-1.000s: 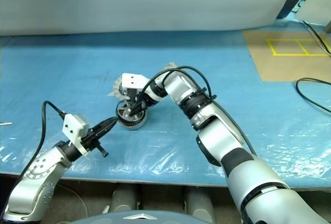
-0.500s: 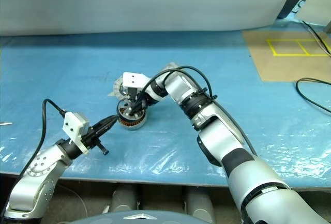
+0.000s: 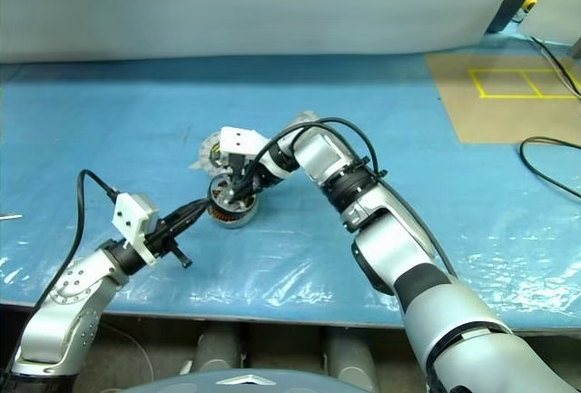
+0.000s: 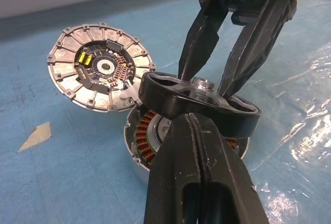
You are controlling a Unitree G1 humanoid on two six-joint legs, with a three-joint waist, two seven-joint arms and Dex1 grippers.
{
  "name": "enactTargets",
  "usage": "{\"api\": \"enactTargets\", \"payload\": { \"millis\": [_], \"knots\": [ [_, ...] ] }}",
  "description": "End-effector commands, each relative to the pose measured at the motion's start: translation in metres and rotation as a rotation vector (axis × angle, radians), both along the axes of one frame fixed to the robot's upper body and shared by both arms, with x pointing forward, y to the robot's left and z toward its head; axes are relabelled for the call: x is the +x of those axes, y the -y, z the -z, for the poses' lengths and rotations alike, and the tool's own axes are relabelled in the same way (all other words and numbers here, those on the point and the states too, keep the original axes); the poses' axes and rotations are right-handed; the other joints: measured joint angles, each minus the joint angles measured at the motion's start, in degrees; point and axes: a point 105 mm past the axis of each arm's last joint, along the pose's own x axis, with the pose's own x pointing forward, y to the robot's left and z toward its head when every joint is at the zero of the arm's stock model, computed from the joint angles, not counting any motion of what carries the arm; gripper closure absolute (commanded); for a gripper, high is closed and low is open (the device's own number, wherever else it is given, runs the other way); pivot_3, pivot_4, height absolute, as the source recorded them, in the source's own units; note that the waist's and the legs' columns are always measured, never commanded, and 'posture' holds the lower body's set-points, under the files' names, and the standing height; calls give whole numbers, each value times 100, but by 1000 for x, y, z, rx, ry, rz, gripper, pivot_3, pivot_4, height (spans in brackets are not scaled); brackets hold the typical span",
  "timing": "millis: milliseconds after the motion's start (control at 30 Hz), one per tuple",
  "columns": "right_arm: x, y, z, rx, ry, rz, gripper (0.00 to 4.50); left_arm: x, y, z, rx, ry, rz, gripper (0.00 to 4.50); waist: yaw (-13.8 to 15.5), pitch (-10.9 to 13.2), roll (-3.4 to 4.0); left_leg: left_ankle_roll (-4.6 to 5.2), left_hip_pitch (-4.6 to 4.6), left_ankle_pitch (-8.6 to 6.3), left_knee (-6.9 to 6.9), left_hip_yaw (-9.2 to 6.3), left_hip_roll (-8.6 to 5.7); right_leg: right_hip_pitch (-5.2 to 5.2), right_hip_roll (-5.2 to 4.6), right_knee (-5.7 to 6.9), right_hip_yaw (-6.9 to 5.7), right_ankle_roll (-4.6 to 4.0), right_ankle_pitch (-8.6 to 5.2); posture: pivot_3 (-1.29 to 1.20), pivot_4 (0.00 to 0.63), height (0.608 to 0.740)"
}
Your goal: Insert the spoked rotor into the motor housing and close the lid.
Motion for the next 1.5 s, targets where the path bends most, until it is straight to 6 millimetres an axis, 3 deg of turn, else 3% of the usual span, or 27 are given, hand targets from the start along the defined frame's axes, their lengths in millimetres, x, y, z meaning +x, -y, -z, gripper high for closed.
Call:
{"api": "enactTargets", "payload": {
  "millis": [33,267,433,533,600,800,933,1100,1267,1500],
  "knots": [
    [-4,-5,-7,39,14,-26,3271,-1,0,-6,5,35,9,4500,0,0,0,0,0,0,0,0,0,0,0,0,0,0,0,0,150,740],
    [-2,-6,-13,74,15,-14,984,-1,0,-5,7,35,9,4500,-3,0,0,0,1,0,0,0,0,1,0,0,0,0,0,0,150,740],
    [3,-7,-55,247,-37,15,984,1,-3,-5,7,38,3,4500,-1,0,0,0,1,0,1,0,0,1,0,0,0,0,0,0,150,740],
    [10,-6,-65,319,-23,50,1575,3,-4,-7,3,49,1,4500,0,-1,-2,0,4,0,0,0,1,3,1,1,0,0,0,0,150,740],
    [11,-8,-70,399,-12,65,2251,4,-3,-9,-1,55,4,4500,5,-1,-3,0,12,0,-1,0,1,12,0,0,0,0,0,0,150,740],
    [-9,-18,-44,540,-45,77,4319,5,-1,-13,-8,64,9,4500,0,-3,-5,0,11,2,-1,0,-1,13,0,-2,0,1,0,0,150,740],
    [-8,-18,-6,514,-30,194,4419,4,-3,-12,-9,62,7,4500,3,-4,-7,-3,14,2,0,-1,-3,14,-1,-1,0,2,1,0,150,740],
    [-5,-15,20,443,3,254,4419,4,-4,-10,-11,58,7,4500,-3,-4,-6,-5,22,1,0,-2,-5,21,-1,-1,3,3,1,0,150,740],
    [0,-1,65,245,15,347,4419,4,-5,-8,-11,54,6,4500,-12,-5,-7,-6,32,1,-3,-2,-8,27,-1,-2,10,3,1,0,150,740],
    [-6,4,71,180,35,290,4419,4,-5,-6,-12,52,5,4500,-1,-5,-6,-1,125,-4,-13,-1,-17,107,-6,-6,19,8,-4,0,150,740]
  ]
}}
